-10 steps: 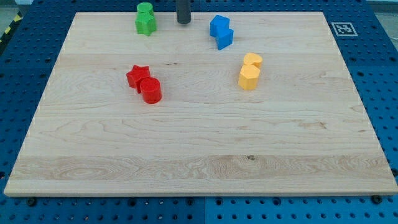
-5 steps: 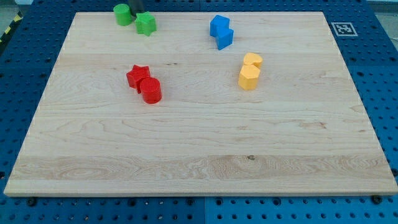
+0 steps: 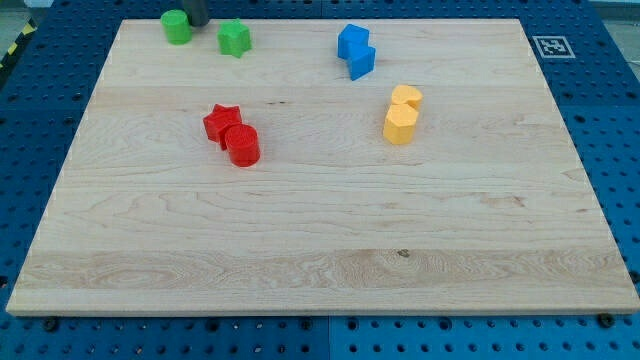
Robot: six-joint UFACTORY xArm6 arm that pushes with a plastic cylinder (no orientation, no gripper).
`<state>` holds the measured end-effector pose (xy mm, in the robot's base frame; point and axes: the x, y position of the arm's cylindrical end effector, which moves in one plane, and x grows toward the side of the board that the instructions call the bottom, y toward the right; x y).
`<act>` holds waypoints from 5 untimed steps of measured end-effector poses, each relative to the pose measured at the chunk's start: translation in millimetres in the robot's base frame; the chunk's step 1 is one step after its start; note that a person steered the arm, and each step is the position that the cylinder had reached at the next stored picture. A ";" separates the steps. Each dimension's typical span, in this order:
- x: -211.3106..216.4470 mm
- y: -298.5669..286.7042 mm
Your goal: Move the green circle to the top left of the board
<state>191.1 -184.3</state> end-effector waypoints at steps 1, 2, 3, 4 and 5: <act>-0.1 1.0; 0.6 9.6; 0.6 11.8; 2.3 11.8; 14.2 11.8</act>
<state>205.3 -172.6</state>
